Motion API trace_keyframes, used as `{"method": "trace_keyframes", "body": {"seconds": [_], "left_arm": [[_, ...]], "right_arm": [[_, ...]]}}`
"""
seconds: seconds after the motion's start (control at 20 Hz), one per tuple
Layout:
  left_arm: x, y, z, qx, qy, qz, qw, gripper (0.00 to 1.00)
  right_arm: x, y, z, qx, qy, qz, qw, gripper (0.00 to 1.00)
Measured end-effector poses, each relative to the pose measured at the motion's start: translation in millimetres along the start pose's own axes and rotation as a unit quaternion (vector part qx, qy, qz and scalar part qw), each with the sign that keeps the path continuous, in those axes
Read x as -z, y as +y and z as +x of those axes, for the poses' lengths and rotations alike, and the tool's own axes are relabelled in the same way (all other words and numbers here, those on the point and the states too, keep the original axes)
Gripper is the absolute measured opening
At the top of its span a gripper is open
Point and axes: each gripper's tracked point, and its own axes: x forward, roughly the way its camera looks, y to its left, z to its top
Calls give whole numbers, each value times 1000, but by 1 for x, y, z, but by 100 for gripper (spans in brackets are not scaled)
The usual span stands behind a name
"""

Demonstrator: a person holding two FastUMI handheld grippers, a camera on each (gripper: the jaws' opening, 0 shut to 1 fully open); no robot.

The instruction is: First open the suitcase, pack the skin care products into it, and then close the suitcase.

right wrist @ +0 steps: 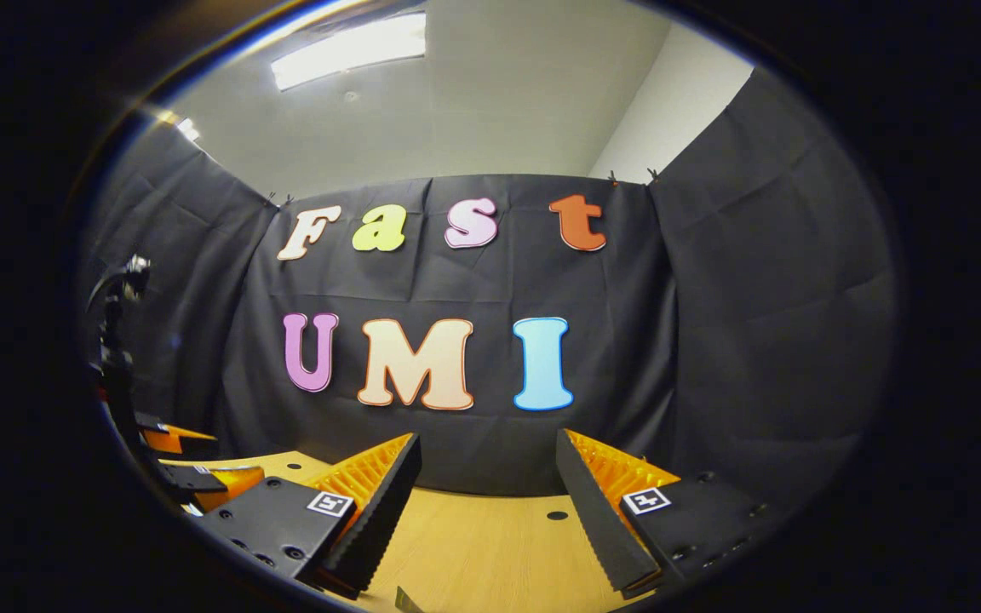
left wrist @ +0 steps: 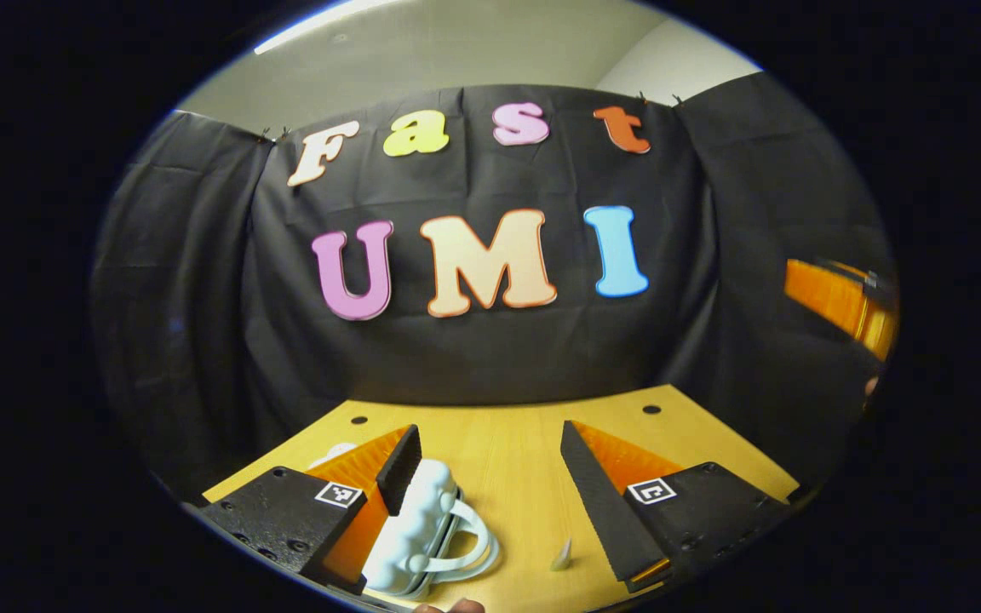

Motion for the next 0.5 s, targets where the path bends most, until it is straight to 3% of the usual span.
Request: {"method": "trace_keyframes", "body": {"seconds": [0.15, 0.3, 0.5], "left_arm": [[61, 7, 15, 20, 83, -15, 996, 97], [104, 0, 27, 53, 155, -49, 985, 98], [148, 9, 47, 43, 231, -44, 971, 96]], "right_arm": [[19, 10, 5, 9, 28, 9, 1000, 98], [47, 10, 7, 29, 80, 14, 996, 98], [50, -9, 1, 67, 95, -10, 993, 98]]}}
